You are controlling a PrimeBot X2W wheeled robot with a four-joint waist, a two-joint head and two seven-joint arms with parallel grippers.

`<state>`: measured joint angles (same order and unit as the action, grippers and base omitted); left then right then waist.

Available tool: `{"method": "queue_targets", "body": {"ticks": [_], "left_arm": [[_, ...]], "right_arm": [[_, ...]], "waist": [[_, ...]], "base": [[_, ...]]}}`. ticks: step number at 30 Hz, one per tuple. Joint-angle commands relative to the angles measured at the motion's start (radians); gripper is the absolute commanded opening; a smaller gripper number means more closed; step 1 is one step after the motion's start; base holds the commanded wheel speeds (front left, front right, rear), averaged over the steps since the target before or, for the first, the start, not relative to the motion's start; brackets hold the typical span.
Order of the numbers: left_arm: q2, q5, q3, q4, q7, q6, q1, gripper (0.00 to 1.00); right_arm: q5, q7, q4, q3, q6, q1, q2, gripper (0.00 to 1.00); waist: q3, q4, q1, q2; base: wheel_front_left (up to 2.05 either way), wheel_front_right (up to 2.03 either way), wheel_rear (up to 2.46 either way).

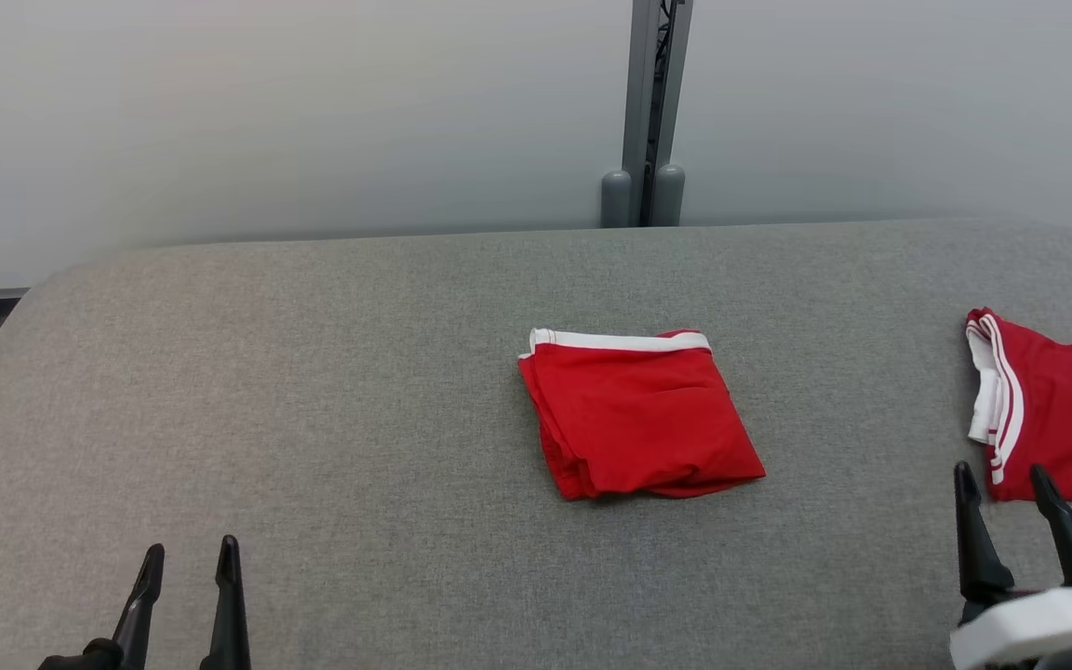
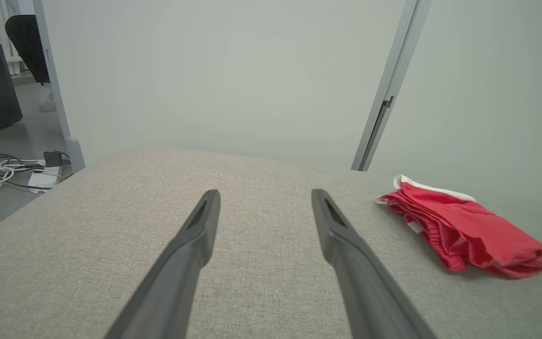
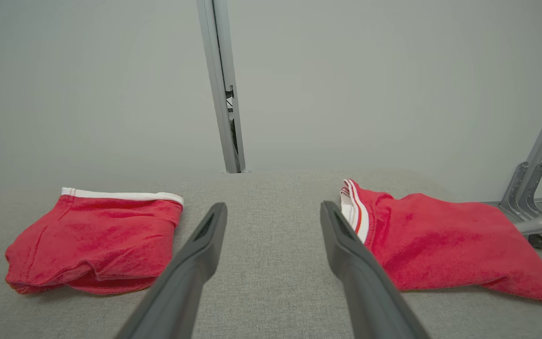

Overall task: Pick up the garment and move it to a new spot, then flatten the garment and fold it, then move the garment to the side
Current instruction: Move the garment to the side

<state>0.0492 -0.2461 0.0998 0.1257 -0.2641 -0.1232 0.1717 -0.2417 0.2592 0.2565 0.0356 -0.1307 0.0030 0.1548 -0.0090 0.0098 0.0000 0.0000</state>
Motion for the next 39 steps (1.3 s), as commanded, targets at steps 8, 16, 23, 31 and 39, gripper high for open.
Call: {"method": "queue_targets", "body": {"ticks": [8,16,23,31,39], "left_arm": [[0.004,0.026,-0.055,-0.009,0.000,-0.009,-0.091,1.00],[0.004,0.005,-0.124,0.003,0.001,-0.008,-0.165,1.00],[0.004,-0.013,-0.143,0.003,0.000,-0.008,-0.181,1.00],[0.003,-0.018,-0.128,-0.010,0.000,-0.008,-0.189,1.00],[0.024,-0.003,-0.096,-0.037,0.001,-0.008,-0.188,1.00]], "right_arm": [[-0.293,-0.383,0.075,-0.141,0.000,-0.309,0.044,1.00],[-0.373,-0.651,0.252,-0.211,0.000,-0.506,0.087,1.00],[-0.378,-0.728,0.380,-0.221,0.000,-0.568,0.085,1.00],[-0.434,-0.672,0.457,-0.218,0.000,-0.622,0.009,0.00],[-0.429,-0.621,0.366,-0.287,0.000,-0.700,0.096,0.00]], "waist": [[0.119,0.061,0.0000,0.0000],[0.204,0.152,0.0000,0.0000],[0.234,0.194,0.0000,0.0000],[0.267,0.148,0.0000,0.0000],[0.286,-0.057,0.0000,0.0000]], "base": [[0.00,0.00,0.00],[0.00,0.00,0.00],[0.00,0.00,0.00],[0.00,0.00,0.00],[0.00,0.00,0.00]]}}
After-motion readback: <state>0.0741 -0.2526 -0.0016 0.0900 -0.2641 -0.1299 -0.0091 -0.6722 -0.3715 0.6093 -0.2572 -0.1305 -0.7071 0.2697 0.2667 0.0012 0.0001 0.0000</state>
